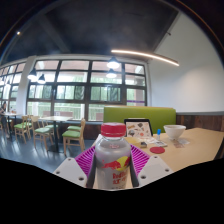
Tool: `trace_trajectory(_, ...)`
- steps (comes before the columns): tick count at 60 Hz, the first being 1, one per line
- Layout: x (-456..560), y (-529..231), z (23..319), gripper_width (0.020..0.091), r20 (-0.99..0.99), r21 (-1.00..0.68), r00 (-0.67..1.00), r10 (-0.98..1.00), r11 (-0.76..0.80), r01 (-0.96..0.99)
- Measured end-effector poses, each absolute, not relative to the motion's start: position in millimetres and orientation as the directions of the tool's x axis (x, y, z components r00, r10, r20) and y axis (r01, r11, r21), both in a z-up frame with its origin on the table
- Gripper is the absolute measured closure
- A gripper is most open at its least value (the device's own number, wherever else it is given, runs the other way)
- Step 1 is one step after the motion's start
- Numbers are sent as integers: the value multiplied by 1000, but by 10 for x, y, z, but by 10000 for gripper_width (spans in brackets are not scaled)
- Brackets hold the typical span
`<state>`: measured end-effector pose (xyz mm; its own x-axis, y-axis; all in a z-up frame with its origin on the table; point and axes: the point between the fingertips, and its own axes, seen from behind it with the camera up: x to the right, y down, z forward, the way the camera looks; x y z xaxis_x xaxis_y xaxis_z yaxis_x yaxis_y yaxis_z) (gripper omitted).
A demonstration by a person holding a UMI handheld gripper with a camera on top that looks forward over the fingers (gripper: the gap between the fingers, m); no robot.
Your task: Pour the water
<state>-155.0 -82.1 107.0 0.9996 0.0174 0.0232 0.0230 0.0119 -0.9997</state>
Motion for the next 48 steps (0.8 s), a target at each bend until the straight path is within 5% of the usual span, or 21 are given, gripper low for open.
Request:
trace_trajectory(17, -1514, -732, 1006, 747, 10, -1000, 997, 71, -17, 12)
trace_trajectory(26, -1596, -642, 990, 747, 2, -999, 995, 104, -54, 8)
trace_trajectory(39, -2086, -23, 1478, 746, -409, -912, 890, 200, -110, -394)
trace_trajectory(48, -1845, 586, 1775, 746, -782, -619, 602, 163, -86, -781)
